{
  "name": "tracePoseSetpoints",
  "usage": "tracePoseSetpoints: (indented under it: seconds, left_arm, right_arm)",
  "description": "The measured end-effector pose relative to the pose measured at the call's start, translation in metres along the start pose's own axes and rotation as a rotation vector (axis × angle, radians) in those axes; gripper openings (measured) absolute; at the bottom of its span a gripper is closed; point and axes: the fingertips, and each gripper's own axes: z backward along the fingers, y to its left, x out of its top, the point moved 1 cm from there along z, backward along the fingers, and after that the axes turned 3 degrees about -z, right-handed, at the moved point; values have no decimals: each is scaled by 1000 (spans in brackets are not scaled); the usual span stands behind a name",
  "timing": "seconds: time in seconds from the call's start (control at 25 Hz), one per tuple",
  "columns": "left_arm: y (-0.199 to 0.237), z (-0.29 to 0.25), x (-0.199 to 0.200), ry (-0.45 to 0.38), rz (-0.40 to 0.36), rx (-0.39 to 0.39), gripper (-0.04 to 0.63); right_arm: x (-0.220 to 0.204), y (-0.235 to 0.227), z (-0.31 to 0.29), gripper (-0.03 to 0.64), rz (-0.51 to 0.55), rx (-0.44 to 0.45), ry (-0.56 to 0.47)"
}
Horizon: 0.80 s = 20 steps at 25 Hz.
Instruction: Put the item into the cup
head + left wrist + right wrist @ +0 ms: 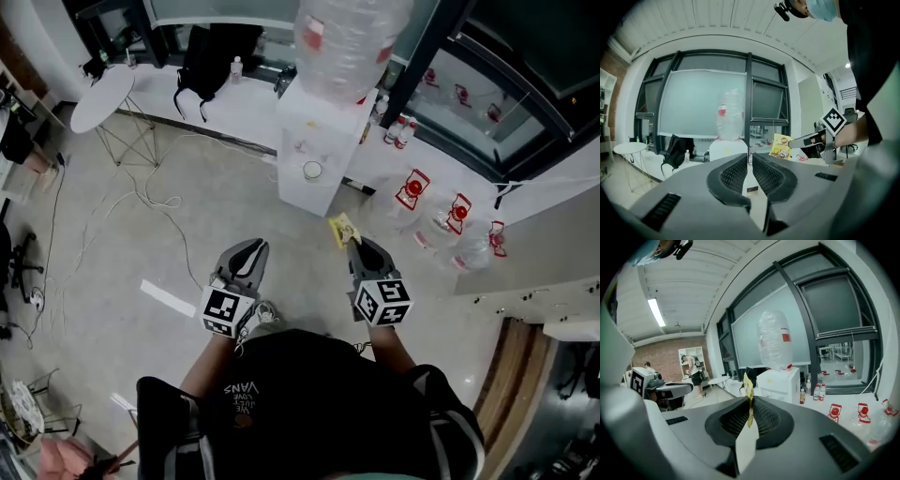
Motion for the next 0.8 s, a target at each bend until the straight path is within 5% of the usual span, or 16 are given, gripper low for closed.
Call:
tracePoseSetpoints:
  seconds: [0.12,0.24,0.8]
  left_arm:
    - [28,-3,0,-7,-21,-40,34]
    - [51,-8,-5,9,-34,-80,172]
    - [85,-75,-29,12,-20,-192,225]
  right_arm:
    - [3,14,-18,54,-21,-49,-14]
    - [3,23,-30,54,-29,-94,-25]
    - [-4,2,-80,54,-41,-136,2]
